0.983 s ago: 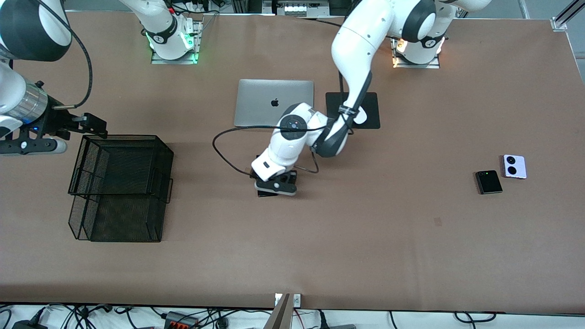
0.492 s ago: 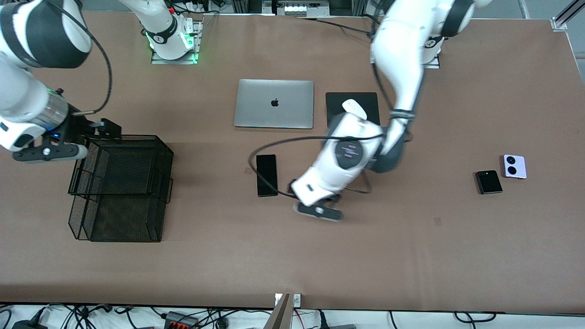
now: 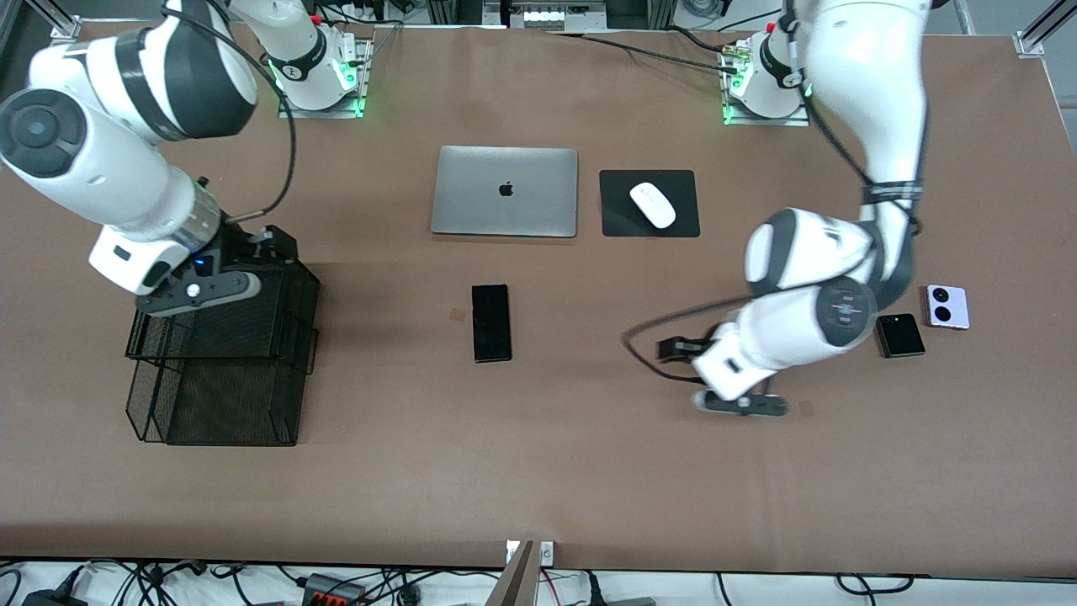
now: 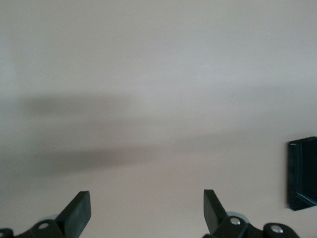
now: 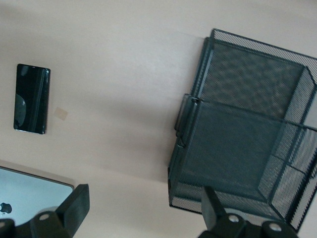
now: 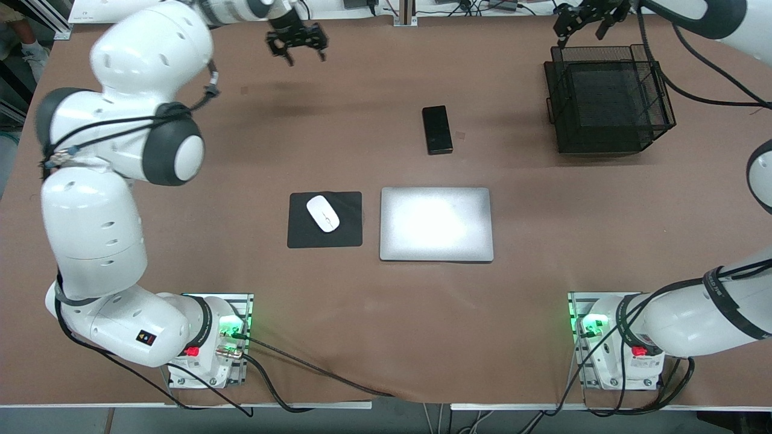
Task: Place phones with both arms
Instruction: 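Move the left gripper to the flip phone while the right gripper reaches the black phone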
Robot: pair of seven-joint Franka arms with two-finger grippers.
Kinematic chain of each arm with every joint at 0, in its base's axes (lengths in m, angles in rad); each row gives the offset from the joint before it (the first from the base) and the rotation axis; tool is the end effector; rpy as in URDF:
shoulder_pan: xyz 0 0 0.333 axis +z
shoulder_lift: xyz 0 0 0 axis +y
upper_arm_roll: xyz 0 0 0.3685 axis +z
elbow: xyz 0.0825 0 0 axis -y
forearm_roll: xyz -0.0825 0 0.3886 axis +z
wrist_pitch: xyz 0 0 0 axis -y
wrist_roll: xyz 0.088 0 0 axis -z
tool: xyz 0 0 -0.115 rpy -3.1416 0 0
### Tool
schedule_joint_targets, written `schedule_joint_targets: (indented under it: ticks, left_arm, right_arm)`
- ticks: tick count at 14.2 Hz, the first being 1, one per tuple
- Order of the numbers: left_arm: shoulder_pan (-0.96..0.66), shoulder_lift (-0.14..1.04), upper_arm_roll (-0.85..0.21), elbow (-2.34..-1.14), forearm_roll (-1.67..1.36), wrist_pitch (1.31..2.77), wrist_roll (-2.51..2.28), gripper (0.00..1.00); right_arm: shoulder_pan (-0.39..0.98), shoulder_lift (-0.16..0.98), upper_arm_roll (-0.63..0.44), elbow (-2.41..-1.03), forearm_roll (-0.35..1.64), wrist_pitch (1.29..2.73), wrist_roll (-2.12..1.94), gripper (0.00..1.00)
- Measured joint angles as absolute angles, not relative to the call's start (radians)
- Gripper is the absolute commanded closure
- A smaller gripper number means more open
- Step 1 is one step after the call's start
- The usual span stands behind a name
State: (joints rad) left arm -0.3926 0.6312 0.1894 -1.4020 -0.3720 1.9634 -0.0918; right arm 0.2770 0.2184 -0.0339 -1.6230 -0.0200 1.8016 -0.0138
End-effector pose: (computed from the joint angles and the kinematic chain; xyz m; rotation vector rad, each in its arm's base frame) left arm 0.7217 -0.2074 0.3691 2.9224 0.0131 -0.1300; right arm 0.6214 0.1542 0.5322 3.0832 0.4070 -0.0566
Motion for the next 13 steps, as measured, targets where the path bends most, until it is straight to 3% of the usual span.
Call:
schedule_joint_targets:
  ticks: [4,13]
  left_arm:
    - [-0.231,0.584,0.185,-1.522,-0.348,1.921,0.031,0.0]
    - [0.045,0.584,0.167,-1.605,-0.174,1.912,0.208,0.0]
  right_arm:
    - [0.287,0.257,-0.034,-1.599,-0.02,1.807,-0.014,0.0]
    - [0.386,0.329,-0.032,-1.596,0.024,1.908,0.035,0.0]
